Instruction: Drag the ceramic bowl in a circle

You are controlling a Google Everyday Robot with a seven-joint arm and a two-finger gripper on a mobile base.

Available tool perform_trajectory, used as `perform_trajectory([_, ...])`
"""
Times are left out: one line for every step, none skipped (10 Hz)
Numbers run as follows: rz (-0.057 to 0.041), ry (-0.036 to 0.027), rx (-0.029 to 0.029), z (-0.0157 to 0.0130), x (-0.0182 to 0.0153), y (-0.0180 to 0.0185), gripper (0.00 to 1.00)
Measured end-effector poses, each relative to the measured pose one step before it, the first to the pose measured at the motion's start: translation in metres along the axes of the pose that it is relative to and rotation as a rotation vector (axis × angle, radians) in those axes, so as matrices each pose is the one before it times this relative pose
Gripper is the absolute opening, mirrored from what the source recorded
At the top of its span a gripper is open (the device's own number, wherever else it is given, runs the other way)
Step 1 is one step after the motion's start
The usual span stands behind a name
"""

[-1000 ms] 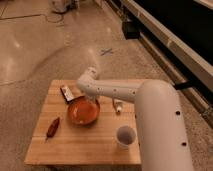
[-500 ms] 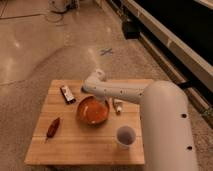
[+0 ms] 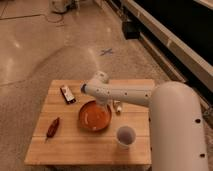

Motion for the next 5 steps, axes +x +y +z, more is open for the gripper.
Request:
perform_trajectory([-0.00114, -0.00106, 0.00345, -0.00286, -0.00175, -0.00128, 0.53])
perform_trajectory([0.00042, -0.00182, 0.00648, -0.00245, -0.00243, -0.00095, 0.65])
perform_trajectory([0.00084, -0.00155, 0.00597, -0.00127, -0.00185, -0.00031, 0.74])
perform_trajectory([0.00079, -0.00202, 0.00634, -0.00084, -0.00176, 0.00018, 0.79])
perform_trajectory([0.00203, -0.00210, 0.00645, -0.00137, -0.00165, 0.00105, 0.80])
